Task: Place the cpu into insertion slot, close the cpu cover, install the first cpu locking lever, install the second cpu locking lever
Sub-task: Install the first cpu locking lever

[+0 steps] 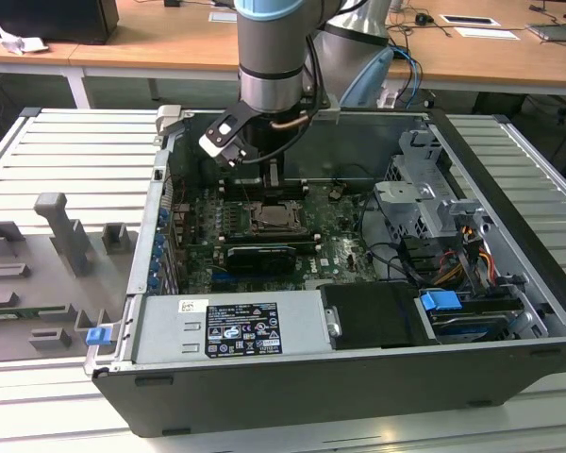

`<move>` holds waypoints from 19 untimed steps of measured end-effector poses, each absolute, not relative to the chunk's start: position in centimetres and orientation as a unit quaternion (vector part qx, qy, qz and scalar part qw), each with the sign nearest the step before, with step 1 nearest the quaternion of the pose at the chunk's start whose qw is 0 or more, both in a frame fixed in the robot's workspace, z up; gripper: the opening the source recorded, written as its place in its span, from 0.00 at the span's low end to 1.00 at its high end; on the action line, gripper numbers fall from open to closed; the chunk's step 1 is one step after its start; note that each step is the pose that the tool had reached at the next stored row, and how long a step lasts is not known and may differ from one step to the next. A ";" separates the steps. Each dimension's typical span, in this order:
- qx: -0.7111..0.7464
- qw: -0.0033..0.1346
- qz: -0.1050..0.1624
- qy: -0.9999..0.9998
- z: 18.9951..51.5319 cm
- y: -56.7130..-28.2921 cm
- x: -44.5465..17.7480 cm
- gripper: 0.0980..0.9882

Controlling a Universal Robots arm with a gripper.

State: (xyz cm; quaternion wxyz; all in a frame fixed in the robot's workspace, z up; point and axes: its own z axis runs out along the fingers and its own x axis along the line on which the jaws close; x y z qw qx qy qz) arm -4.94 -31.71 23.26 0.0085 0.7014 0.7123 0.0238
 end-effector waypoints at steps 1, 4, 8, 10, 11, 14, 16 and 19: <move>0.701 0.008 0.024 0.712 23.4 -31.7 -4.9 0.01; 0.701 0.009 0.024 0.712 23.7 -31.7 -4.9 0.01; 0.701 0.009 0.024 0.712 24.0 -31.7 -4.9 0.01; 0.701 0.008 0.024 0.712 24.2 -31.7 -4.9 0.01; 0.701 0.008 0.024 0.712 24.4 -31.7 -4.9 0.01; 0.701 0.008 0.024 0.712 25.1 -31.7 -4.9 0.01; 0.701 0.009 0.024 0.712 25.6 -31.7 -4.9 0.01; 0.684 0.008 0.024 0.729 25.6 -31.7 -4.9 0.01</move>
